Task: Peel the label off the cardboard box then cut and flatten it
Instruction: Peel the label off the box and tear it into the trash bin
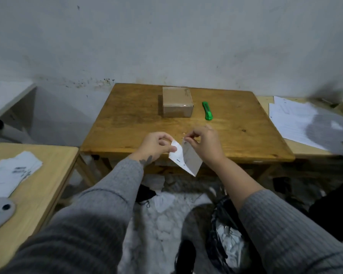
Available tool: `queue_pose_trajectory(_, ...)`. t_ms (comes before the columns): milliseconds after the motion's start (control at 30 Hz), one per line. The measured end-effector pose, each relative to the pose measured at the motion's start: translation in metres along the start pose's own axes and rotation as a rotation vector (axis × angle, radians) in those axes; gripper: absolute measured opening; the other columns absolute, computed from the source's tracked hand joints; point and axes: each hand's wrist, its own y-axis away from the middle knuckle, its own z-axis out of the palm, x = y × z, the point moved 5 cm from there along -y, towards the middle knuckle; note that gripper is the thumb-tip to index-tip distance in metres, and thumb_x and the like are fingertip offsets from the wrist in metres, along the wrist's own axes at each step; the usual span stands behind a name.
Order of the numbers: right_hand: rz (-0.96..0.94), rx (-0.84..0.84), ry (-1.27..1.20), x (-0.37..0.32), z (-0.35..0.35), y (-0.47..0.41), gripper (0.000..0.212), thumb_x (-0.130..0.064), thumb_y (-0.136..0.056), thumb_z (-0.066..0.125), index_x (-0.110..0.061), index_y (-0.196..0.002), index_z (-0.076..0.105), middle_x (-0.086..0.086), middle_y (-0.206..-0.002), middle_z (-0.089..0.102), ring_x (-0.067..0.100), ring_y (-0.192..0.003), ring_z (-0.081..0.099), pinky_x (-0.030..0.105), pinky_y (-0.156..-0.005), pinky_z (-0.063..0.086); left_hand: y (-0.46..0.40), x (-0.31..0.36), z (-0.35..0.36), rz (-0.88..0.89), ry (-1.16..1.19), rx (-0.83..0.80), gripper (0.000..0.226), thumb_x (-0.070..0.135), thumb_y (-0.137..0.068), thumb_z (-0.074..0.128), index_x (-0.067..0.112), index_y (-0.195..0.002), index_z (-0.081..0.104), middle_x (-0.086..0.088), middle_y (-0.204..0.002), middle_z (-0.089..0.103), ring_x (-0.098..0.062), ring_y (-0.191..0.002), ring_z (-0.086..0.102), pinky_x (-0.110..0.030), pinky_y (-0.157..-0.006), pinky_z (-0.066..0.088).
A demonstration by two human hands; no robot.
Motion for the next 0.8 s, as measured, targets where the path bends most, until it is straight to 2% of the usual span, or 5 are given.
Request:
queue_pose_trajectory(100, 0.054, -0.007, 0.022, 0.01, -0.02, 0.021, 0.002, -0.018, -0.082, 0.07, -0.02, -0.08, 0.07, -0.009, -0.078, 0.065, 0.013, -0.085, 0.051, 0.035, -0.081, 0.045, 0.01, 0.0, 0.007, -0.007, -0.116, 0.038, 0.019, 0.006, -0.079, 0.075, 0.013, -0.095, 0.066, 0.006, -0.059, 0.056, -0.004, -0.053, 0.05, -0.016, -0.055, 0.04)
queue_pose_trajectory(267, 0.284, 0.071, -0.15, 0.045, -0.068, 0.053, 0.006, -0.016, -0.086, 0.066, -0.018, -0.081, 0.069, -0.013, -0.073, 0.06, 0.001, -0.071, 0.054, 0.012, -0.064, 0.042, 0.023, -0.019, -0.002, -0.025, -0.168, 0.299, 0.015, 0.008, -0.085, 0.068, 0.011, -0.1, 0.066, -0.003, -0.074, 0.058, -0.014, -0.07, 0.052, -0.025, -0.067, 0.041)
queue_pose_trajectory(367, 0.371, 0.141, -0.229, 0.065, -0.083, 0.065, 0.006, -0.018, -0.087, 0.065, -0.016, -0.085, 0.071, -0.005, -0.079, 0.066, 0.002, -0.071, 0.056, 0.022, -0.066, 0.047, 0.034, -0.022, 0.009, -0.038, -0.167, 0.39, 0.008, 0.011, -0.088, 0.065, 0.013, -0.095, 0.063, -0.001, -0.077, 0.061, -0.011, -0.07, 0.054, -0.027, -0.073, 0.043)
queue_pose_trajectory(567, 0.452, 0.194, -0.352, 0.096, -0.124, 0.083, 0.008, -0.018, -0.089, 0.063, -0.018, -0.085, 0.069, -0.008, -0.081, 0.066, 0.0, -0.076, 0.058, 0.013, -0.061, 0.043, 0.047, -0.008, 0.05, -0.081, -0.134, 0.534, 0.01, 0.011, -0.089, 0.064, 0.012, -0.099, 0.064, 0.001, -0.085, 0.06, -0.014, -0.079, 0.056, -0.026, -0.073, 0.041)
queue_pose_trajectory(800, 0.414, 0.055, -0.44, 0.13, -0.166, 0.103, 0.01, -0.018, -0.089, 0.063, -0.021, -0.082, 0.069, -0.009, -0.082, 0.068, 0.003, -0.081, 0.061, 0.013, -0.063, 0.045, 0.059, 0.032, 0.14, -0.065, -0.03, 0.49, 0.007, 0.015, -0.088, 0.066, 0.015, -0.095, 0.063, 0.001, -0.089, 0.064, -0.015, -0.083, 0.058, -0.025, -0.073, 0.043)
